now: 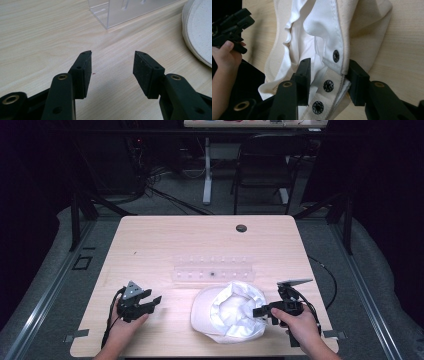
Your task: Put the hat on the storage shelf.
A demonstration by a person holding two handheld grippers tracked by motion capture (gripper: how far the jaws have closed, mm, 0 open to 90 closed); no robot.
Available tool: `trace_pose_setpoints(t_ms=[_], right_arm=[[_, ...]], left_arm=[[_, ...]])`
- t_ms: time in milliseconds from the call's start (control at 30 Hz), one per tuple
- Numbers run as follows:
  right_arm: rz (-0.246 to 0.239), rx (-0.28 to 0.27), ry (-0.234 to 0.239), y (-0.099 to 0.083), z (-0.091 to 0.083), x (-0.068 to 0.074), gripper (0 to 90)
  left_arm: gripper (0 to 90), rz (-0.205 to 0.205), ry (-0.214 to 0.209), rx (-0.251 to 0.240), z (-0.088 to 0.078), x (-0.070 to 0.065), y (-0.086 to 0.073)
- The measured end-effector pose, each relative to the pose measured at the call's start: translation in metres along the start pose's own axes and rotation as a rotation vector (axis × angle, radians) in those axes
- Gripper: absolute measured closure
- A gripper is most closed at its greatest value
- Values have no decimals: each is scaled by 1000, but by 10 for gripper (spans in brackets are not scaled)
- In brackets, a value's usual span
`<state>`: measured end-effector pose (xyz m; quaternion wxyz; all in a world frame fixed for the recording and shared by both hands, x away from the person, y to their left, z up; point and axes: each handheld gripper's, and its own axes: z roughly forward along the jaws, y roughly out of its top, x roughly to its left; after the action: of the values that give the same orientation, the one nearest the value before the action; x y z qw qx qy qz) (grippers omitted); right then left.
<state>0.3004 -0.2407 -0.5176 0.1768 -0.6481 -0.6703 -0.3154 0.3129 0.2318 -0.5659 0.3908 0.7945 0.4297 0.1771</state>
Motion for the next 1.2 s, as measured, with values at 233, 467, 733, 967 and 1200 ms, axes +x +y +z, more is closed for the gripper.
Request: trace_pose_setpoints(t_ms=[233,467,733,967,1200], right_arm=[[-16,9,-4,3,-4,4,695],[8,24,-1,7,-4,5,743],[-6,32,-35,13,-9,11,794],[5,49,-98,20,-16,21,803],[-10,70,-159,26,-19,32,805]], left_arm=[[495,-8,0,-1,0,0,0],[495,-9,1,-3,0,0,0],[495,-14,3,-6,0,0,0],[494,-13,5,-6,0,0,0],[495,-11,5,-8,0,1,0]])
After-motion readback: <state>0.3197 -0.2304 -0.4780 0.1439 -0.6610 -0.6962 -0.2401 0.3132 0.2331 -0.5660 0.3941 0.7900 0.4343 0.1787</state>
